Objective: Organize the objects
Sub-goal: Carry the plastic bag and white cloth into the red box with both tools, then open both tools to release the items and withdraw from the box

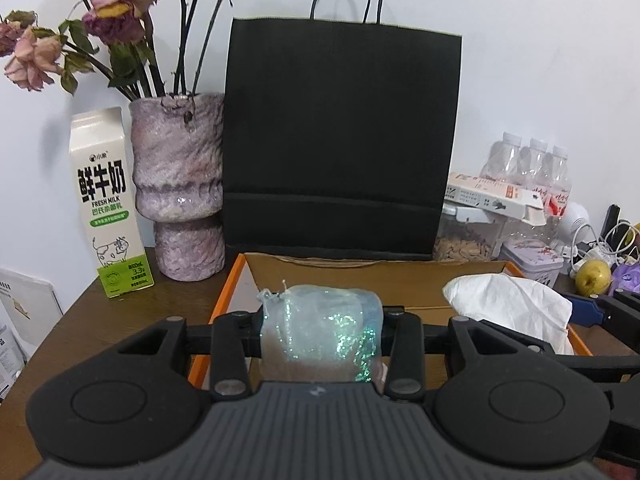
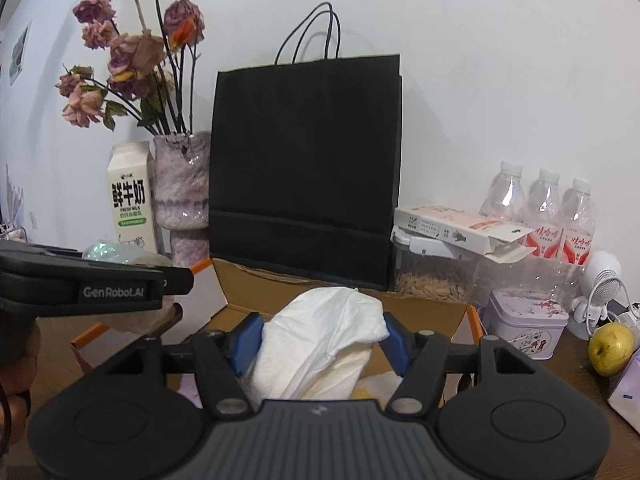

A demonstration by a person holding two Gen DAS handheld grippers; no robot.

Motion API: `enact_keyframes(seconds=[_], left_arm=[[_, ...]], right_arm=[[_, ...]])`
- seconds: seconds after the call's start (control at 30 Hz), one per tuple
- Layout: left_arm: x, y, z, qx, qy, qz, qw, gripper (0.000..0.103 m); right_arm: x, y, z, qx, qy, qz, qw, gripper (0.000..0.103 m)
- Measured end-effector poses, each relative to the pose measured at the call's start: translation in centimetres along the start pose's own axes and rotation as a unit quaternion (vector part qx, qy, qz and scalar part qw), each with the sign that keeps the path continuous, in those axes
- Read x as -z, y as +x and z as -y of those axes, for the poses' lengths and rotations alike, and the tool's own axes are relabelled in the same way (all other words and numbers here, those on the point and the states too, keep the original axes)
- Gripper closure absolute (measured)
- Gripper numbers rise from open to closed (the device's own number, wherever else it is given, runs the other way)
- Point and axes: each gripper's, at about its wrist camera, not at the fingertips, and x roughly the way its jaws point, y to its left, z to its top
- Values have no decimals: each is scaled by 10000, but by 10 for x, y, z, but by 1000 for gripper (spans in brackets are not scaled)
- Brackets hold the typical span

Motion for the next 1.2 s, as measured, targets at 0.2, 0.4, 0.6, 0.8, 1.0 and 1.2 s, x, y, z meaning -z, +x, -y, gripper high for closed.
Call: enact_keyframes(seconds=[0.2, 0.4, 0.6, 0.8, 1.0, 1.2], left_arm=[[7, 17, 1, 15, 61, -74, 10000, 63], [13, 24, 6, -88, 203, 5, 9998, 62], [15, 25, 6, -184, 216, 66, 9996, 54], [15, 21, 2, -382, 76, 329, 9987, 0], [14, 20, -1, -442, 34, 364, 9984, 0], [14, 20, -1, -442, 41, 361, 9984, 0]], right_arm=[[7, 15, 2, 59, -5, -98, 9999, 41], [12, 23, 3, 138, 3, -200, 9997, 40], [15, 25, 3, 176, 19, -240, 9996, 31], [16, 26, 6, 295, 118, -210, 9993, 5], [15, 25, 7, 281, 146, -205, 9993, 3], [14, 25, 7, 271, 160, -233, 9992, 1]])
